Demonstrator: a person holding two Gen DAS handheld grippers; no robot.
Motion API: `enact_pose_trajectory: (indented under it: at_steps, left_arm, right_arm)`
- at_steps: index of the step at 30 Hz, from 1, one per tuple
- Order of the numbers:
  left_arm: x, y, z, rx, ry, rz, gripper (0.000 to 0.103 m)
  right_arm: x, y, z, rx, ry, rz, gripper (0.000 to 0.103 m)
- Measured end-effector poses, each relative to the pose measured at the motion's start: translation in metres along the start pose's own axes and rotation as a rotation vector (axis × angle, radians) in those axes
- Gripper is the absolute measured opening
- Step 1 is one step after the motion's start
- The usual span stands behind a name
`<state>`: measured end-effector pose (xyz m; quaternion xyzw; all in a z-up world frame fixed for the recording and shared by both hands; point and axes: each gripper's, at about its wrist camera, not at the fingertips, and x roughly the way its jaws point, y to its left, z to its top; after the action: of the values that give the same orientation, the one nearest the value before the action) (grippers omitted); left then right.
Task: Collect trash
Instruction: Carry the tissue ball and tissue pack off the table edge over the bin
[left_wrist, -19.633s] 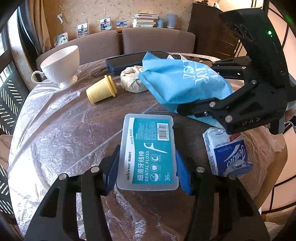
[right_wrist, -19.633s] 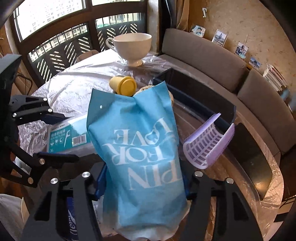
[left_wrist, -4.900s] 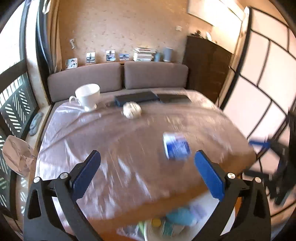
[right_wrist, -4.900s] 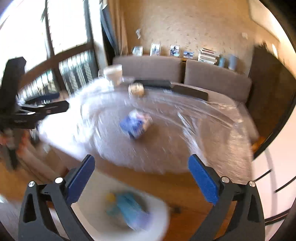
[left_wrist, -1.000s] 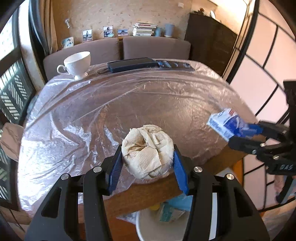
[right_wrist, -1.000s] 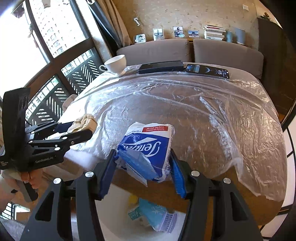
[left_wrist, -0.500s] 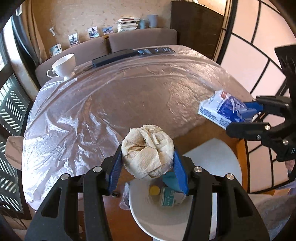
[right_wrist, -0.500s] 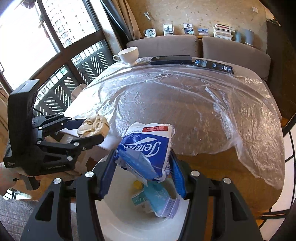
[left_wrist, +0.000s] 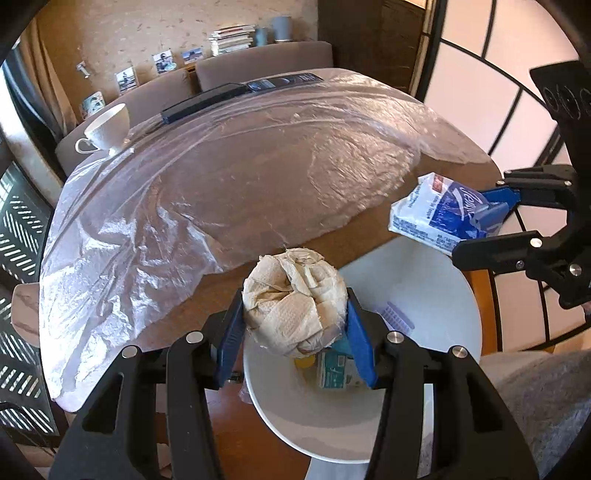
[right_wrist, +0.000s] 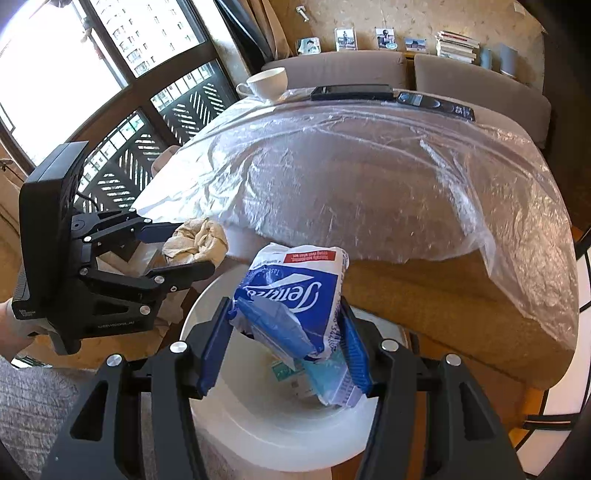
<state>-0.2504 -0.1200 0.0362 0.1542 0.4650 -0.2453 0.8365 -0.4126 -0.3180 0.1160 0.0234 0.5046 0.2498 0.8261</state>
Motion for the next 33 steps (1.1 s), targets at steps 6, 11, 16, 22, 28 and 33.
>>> enact_pose_trajectory:
  at_steps: [6, 11, 16, 22, 28, 33]
  left_arm:
    - [0.005, -0.013, -0.009, 0.045, 0.032, -0.031, 0.052]
    - [0.011, -0.019, -0.016, 0.067, 0.060, -0.056, 0.052]
    - [0.021, -0.020, -0.023, 0.070, 0.088, -0.060, 0.052]
    - [0.031, -0.023, -0.030, 0.079, 0.119, -0.073, 0.052]
    - [0.044, -0.026, -0.034, 0.096, 0.150, -0.090, 0.052]
    - [0.058, -0.028, -0.037, 0.111, 0.178, -0.097, 0.052]
  right_arm:
    - [0.003, 0.005, -0.010, -0.019, 0.041, 0.015, 0.054]
    - [0.008, 0.008, -0.018, -0.035, 0.073, 0.021, 0.054]
    - [0.017, 0.006, -0.025, -0.033, 0.104, 0.022, 0.054]
    - [0.030, 0.001, -0.035, -0.032, 0.145, 0.017, 0.054]
    - [0.043, -0.002, -0.045, -0.040, 0.181, 0.015, 0.054]
    - [0.056, -0.007, -0.051, -0.039, 0.214, 0.007, 0.054]
